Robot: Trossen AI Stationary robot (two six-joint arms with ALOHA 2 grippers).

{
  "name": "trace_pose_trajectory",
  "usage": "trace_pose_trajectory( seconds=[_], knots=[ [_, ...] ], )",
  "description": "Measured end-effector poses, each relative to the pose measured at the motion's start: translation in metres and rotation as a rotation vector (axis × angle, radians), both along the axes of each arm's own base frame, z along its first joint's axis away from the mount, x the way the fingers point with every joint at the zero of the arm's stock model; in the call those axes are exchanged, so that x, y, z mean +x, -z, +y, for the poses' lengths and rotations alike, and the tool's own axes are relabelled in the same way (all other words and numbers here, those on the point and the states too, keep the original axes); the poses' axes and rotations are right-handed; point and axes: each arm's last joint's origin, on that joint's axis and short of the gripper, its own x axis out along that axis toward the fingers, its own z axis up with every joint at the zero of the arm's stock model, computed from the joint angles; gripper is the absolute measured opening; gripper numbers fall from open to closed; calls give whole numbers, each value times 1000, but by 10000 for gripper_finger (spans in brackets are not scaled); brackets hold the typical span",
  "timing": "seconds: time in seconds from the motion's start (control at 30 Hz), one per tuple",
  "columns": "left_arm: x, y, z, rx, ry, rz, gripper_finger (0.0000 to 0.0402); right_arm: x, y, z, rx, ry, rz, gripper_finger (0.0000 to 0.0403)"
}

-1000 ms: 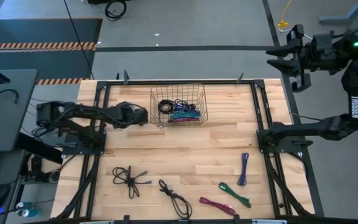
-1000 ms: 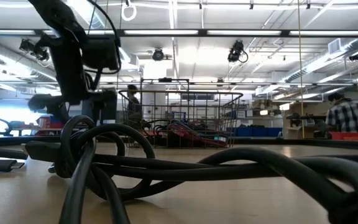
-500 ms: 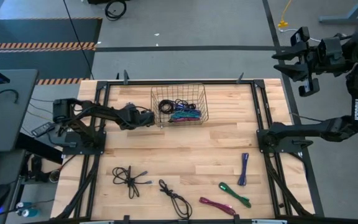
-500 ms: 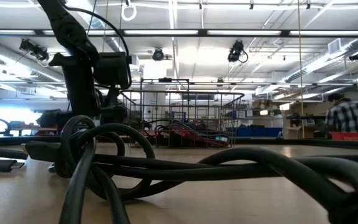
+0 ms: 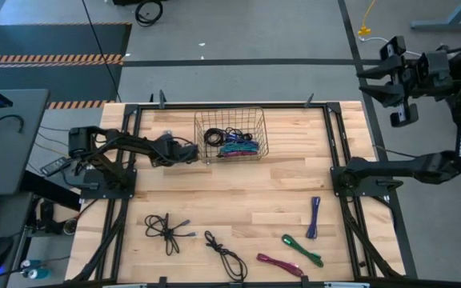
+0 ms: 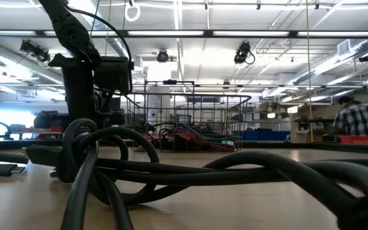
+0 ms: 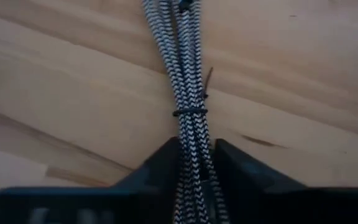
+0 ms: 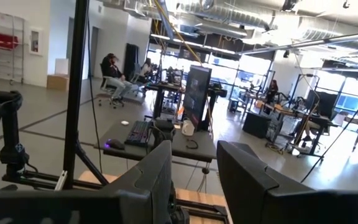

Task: Pick and place USB-C Cables
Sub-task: Put the white charger cable into the wire basket

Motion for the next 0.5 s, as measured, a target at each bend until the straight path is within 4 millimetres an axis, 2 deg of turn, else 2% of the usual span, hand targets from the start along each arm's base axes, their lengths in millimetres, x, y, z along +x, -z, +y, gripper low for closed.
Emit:
trace_pose_trajectory(
  seconds=[0.1,0.3,0.43,0.5],
  knots=[
    [0,0,-1,-1,5,7,38,-3,0,2,-5,0,-6,135],
    [-1,-2,-3,-15,48,16,37,-7,-1,5,-8,3,-16,135],
    [-6,-16,-6,-67,102,-1,33,-8,-1,6,-9,3,-17,135],
    [-12,-27,-8,-76,126,-3,16,-8,-1,6,-9,3,-17,135]
  ],
)
